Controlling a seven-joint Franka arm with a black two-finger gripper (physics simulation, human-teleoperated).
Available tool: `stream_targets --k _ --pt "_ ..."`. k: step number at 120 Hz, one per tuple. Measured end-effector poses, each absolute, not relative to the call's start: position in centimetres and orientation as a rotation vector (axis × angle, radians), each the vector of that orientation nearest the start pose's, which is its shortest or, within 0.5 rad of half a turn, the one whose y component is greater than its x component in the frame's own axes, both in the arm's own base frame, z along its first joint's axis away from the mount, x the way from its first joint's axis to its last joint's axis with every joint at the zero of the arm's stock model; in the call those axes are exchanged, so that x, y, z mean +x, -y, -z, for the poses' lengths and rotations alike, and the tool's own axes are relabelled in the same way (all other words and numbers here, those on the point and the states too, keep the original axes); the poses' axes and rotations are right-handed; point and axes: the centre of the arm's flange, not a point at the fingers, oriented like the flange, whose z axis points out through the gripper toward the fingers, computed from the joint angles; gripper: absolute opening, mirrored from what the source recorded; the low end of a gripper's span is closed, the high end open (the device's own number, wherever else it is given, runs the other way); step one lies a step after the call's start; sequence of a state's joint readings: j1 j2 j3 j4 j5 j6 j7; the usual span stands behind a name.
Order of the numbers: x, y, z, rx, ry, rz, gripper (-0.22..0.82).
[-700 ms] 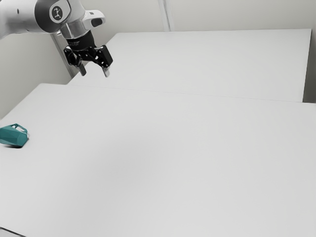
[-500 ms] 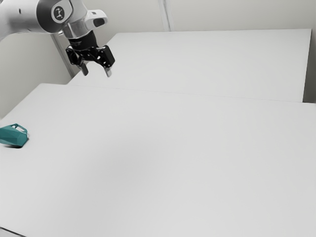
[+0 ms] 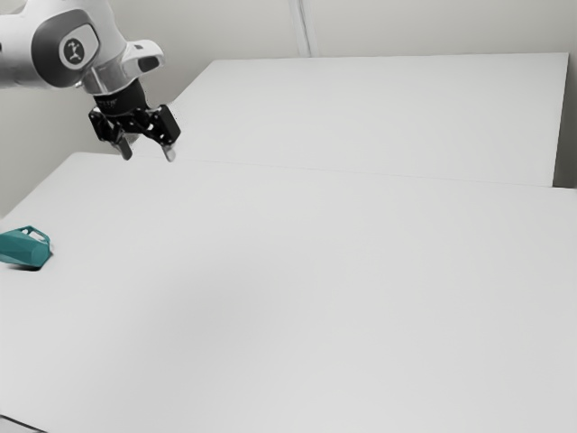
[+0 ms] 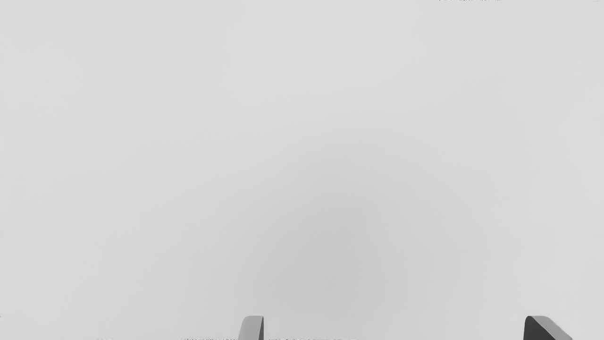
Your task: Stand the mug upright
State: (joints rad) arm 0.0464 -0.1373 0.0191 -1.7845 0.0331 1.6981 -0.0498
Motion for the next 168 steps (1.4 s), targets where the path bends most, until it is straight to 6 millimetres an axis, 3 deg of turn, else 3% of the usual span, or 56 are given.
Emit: stream_targets --k 39,61,82,99,115,129,147,168 --pt "51.2 -15.8 -54.0 -3.111 0.505 -0.026 0.60" --pt "49.8 -24.6 -51.6 -3.202 0.568 0.002 0.60" --pt "48.4 -33.3 -49.6 -3.268 0.432 0.092 0.60" --pt "48.9 -38.2 -48.1 -3.310 0.222 0.194 0.60" --pt "47.6 -43.5 -46.7 -3.327 0.095 0.276 0.60" --pt "47.0 -46.9 -45.5 -3.333 -0.021 0.325 0.60" --pt "46.5 -51.4 -42.5 -3.357 -0.129 0.371 0.60" --pt "45.8 -54.7 -40.6 -3.348 -0.244 0.412 0.60"
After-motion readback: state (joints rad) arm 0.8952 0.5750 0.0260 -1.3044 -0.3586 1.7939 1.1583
